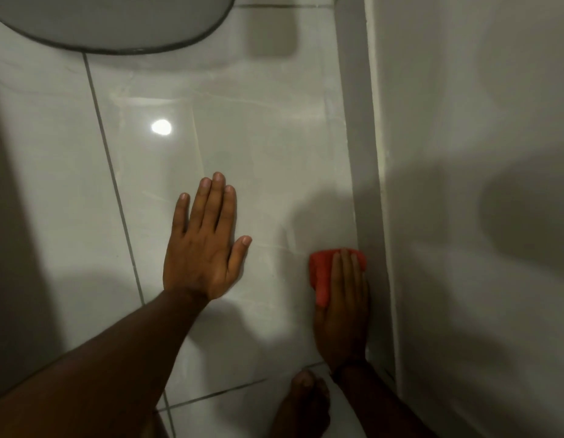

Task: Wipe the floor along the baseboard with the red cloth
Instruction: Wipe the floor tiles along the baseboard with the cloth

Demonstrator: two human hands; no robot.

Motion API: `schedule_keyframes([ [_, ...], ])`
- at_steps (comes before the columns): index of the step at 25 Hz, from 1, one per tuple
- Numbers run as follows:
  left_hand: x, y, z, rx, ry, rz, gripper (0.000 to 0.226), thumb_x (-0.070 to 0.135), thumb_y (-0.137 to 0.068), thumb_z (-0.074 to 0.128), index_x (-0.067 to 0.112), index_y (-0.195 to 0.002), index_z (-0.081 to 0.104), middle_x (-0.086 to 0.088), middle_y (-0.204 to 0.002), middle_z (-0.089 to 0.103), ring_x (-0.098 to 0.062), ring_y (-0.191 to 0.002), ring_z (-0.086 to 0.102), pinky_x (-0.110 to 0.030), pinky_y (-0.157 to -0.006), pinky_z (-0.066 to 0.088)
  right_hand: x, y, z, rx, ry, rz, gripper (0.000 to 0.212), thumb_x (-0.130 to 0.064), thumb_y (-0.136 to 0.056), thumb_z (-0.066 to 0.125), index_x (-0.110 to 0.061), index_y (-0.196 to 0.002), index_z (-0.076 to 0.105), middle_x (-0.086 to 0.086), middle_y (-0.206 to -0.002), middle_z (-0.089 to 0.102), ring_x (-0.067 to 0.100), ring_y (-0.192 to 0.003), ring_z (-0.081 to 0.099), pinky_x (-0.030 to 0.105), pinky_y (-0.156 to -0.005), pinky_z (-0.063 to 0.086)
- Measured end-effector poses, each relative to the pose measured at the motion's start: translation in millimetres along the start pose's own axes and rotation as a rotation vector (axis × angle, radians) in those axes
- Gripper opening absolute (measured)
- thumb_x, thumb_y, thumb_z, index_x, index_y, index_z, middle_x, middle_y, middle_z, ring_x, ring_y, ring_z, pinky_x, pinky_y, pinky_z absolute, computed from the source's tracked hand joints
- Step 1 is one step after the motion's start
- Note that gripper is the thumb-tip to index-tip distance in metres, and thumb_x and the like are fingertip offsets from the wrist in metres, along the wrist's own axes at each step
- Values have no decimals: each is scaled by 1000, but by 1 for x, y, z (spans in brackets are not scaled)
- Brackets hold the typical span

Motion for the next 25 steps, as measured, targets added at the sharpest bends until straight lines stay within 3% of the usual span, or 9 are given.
schedule_keyframes([
  [5, -1, 0, 3, -7, -8, 4, 86, 55, -107, 27, 5, -174, 8, -19, -185, 5, -32, -173, 1, -54, -140, 4, -39, -96, -8, 102, -45, 14, 60, -33, -106, 33, -3, -159, 33, 18, -165, 35, 35, -156, 28, 49, -128, 21],
  [11, -1, -1, 0, 2, 8, -7, 86, 54, -107, 31, 4, -174, 11, -20, -184, 6, -32, -173, 1, -54, -140, 4, -13, -21, -11, 1, -128, 58, 60, -26, -102, 31, 0, -156, 36, 19, -165, 33, 30, -155, 23, 57, -123, 29],
  [14, -1, -1, 0, 6, 6, 0, 87, 54, -106, 32, 5, -174, 9, -20, -185, 6, -33, -173, 2, -55, -139, 5, -36, -73, -13, 55, -126, 36, 61, -30, -104, 32, 0, -157, 34, 21, -164, 36, 38, -155, 27, 56, -126, 25],
  [17, -2, -3, 1, 7, 6, 5, 87, 55, -106, 30, 5, -174, 8, -20, -185, 5, -33, -173, 2, -56, -139, 5, -46, -120, -14, 107, -117, -5, 59, -26, -105, 40, -4, -159, 30, 18, -166, 33, 35, -157, 25, 51, -129, 19],
  [22, -1, 2, 2, 0, 4, -2, 87, 55, -107, 29, 5, -174, 9, -19, -185, 5, -33, -173, 2, -54, -140, 4, -22, -42, -12, 49, -97, 36, 59, -25, -103, 36, -2, -157, 36, 19, -164, 36, 34, -154, 30, 55, -123, 29],
  [25, -2, 0, 4, 14, 3, 0, 86, 55, -107, 29, 5, -174, 9, -19, -185, 6, -33, -173, 2, -54, -140, 3, -35, -68, -13, 60, -30, 2, 61, -30, -104, 39, -3, -158, 34, 19, -165, 35, 36, -155, 28, 55, -125, 27],
])
Point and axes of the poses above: each hand's wrist, its own y-axis away from the middle knuckle, its own z-axis out of the palm, x = y × z, the point moved 7 cm from there along -y, towards the middle knuckle
